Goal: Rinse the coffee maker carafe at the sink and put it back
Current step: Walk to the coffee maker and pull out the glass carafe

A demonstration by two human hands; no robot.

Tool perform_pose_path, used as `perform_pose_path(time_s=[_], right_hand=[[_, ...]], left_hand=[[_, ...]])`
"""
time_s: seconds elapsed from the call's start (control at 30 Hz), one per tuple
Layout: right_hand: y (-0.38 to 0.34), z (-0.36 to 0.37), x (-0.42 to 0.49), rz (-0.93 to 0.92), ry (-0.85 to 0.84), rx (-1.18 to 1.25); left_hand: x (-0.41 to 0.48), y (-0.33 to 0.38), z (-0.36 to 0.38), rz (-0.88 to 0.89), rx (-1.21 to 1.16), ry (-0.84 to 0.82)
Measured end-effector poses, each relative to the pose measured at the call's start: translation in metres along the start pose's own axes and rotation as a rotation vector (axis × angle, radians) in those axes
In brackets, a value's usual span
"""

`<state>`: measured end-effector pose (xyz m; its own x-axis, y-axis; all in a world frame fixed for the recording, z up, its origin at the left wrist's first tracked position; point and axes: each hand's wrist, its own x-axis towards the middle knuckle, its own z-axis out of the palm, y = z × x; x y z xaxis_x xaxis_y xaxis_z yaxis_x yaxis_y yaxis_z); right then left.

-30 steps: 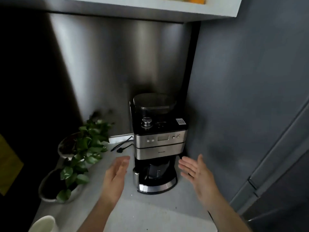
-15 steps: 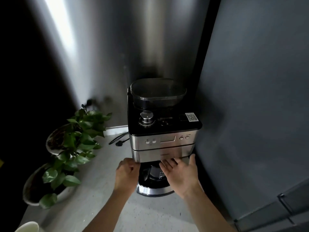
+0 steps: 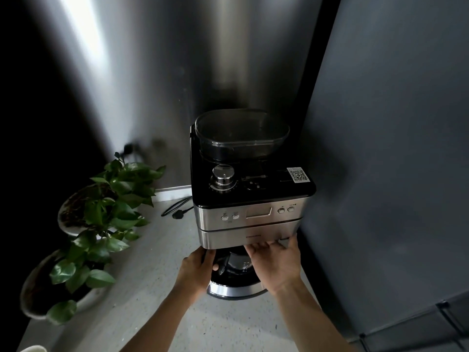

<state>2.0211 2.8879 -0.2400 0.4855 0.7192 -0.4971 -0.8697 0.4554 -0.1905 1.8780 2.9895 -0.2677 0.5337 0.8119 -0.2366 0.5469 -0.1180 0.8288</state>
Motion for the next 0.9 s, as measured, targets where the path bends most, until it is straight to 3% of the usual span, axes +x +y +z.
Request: perform_pose_path(time_s=[0.37, 0.6, 0.67, 0.73, 0.83, 0.9], right_hand=[[-0.012, -0.002, 0.006, -0.007, 0.093, -0.098], [-0.016, -0.011, -0.006, -0.145, 0.177, -0.221], [-0.018, -0.021, -0.006, -0.284, 0.298, -0.436], [-0.018, -0.033, -0.006, -0.395, 0.384, -0.798], [-0.011, -0.049, -0.001, -0.402, 0.274, -1.243], [-0.005, -0.054, 0.002, -0.359, 0.142, -1.332]], left_hand=[[0.001, -0.001, -0.001, 0.035, -0.029, -0.033], [0.010, -0.011, -0.001, -0.029, -0.329, -0.126], [0.013, -0.013, 0.001, -0.011, -0.383, -0.141], [0.015, -0.017, 0.003, 0.007, -0.415, -0.131], [0.015, -0.022, 0.007, 0.061, -0.462, -0.107], [0.012, -0.021, 0.010, 0.107, -0.499, -0.087]])
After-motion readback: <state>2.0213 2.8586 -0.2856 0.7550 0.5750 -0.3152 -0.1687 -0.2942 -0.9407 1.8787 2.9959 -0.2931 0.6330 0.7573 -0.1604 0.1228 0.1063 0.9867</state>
